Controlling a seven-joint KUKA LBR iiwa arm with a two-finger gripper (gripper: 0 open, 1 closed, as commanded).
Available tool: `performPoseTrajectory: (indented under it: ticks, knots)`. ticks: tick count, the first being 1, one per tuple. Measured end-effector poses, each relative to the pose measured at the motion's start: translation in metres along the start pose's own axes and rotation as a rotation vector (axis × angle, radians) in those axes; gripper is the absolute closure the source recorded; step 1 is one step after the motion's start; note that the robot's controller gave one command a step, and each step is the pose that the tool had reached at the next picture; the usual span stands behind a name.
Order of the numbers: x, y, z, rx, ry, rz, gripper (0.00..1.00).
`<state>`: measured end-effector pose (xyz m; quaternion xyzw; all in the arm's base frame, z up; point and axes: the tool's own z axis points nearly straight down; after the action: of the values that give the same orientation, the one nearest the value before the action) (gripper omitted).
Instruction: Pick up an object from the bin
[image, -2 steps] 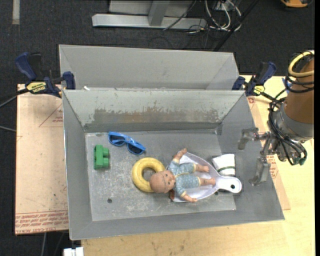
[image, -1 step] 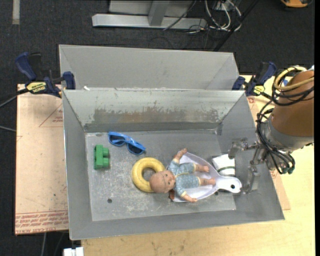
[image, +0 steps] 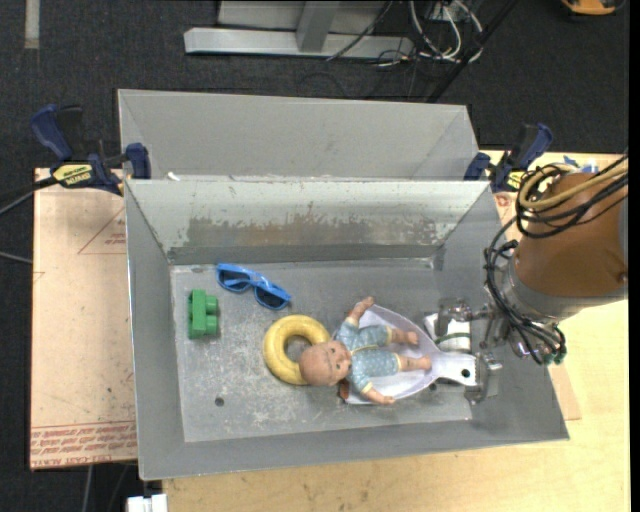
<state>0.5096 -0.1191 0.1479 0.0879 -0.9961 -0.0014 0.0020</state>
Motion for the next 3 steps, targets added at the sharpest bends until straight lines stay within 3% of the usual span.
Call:
performPoseTrajectory:
  ticks: [1, 2, 3]
  knots:
    - [-0.003, -0.002, 0.059, 0.0, -0.003, -0.049, 0.0]
    - [-0.008, -0.003, 0.072, 0.007, -0.021, -0.135, 1.0]
    - [-0.008, -0.003, 0.072, 0.007, -0.021, -0.136, 1.0]
